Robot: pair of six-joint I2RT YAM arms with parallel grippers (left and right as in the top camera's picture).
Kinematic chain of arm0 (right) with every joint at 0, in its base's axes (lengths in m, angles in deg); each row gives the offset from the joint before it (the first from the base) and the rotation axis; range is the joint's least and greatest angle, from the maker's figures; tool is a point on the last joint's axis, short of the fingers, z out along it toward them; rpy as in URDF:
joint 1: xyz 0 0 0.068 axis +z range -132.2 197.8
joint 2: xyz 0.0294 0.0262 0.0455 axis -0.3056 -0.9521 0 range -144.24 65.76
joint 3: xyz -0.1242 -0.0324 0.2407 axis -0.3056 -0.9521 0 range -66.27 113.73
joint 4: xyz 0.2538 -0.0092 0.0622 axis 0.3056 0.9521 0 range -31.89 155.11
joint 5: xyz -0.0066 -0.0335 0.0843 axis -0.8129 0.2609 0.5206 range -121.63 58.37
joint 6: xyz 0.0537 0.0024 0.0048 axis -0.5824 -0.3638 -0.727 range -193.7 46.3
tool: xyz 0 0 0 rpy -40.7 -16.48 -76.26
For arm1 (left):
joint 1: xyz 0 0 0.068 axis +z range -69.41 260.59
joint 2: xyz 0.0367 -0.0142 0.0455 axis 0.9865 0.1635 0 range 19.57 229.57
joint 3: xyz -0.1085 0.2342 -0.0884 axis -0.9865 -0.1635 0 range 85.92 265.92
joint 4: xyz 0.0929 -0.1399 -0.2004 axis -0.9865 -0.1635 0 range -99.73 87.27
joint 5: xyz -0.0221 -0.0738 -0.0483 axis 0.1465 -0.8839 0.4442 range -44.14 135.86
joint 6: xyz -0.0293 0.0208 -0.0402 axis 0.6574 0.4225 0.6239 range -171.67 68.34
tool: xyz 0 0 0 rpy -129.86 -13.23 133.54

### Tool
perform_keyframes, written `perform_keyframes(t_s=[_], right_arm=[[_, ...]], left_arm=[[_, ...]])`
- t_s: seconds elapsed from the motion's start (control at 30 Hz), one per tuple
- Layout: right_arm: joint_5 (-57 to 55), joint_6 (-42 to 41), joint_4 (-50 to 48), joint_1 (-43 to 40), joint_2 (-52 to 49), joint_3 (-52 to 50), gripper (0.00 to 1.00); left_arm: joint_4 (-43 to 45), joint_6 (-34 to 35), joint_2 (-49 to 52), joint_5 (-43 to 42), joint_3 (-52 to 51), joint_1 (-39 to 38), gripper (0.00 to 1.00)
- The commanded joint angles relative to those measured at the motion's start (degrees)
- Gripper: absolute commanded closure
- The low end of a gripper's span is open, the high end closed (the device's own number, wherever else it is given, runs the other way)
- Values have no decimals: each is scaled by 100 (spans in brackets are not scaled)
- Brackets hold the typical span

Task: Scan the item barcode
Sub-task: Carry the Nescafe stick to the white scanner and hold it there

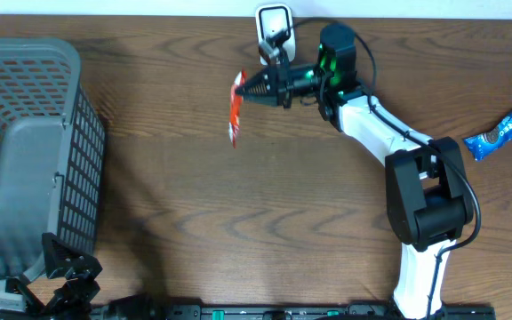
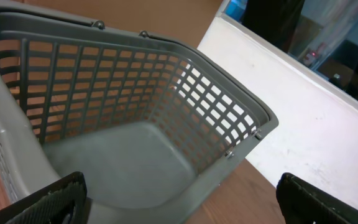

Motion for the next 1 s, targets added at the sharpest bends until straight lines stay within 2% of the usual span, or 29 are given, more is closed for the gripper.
perform_keyframes(t_s=[0.0, 0.13, 0.2, 0.33, 0.47, 0.57, 0.67, 0.83, 0.97], right_arm=[[-538, -780, -151, 254, 48, 59, 99], [-437, -940, 0, 691, 48, 57, 99], [-579, -675, 9, 1047, 48, 57, 99], [-1373, 629, 605, 1554, 46, 57, 98], [-2975, 2199, 2135, 1895, 46, 57, 98], [-4358, 2695, 3152, 2092, 48, 59, 98], [-5292, 2590, 3886, 2120, 83, 63, 98], [-7252, 1812, 5230, 1884, 391, 66, 99], [-7921, 671, 5276, 1563, 546, 66, 98]], left_arm=[[7, -98, -4, 35, 13, -17, 2], [7, -98, -4, 35, 13, -17, 2], [7, -98, -4, 35, 13, -17, 2], [7, -98, -4, 35, 13, -17, 2], [7, -101, -4, 35, 13, -17, 2], [7, -98, -4, 35, 13, -17, 2], [7, -101, -4, 35, 13, -17, 2], [7, -98, -4, 35, 13, -17, 2], [7, -98, -4, 35, 13, -17, 2]])
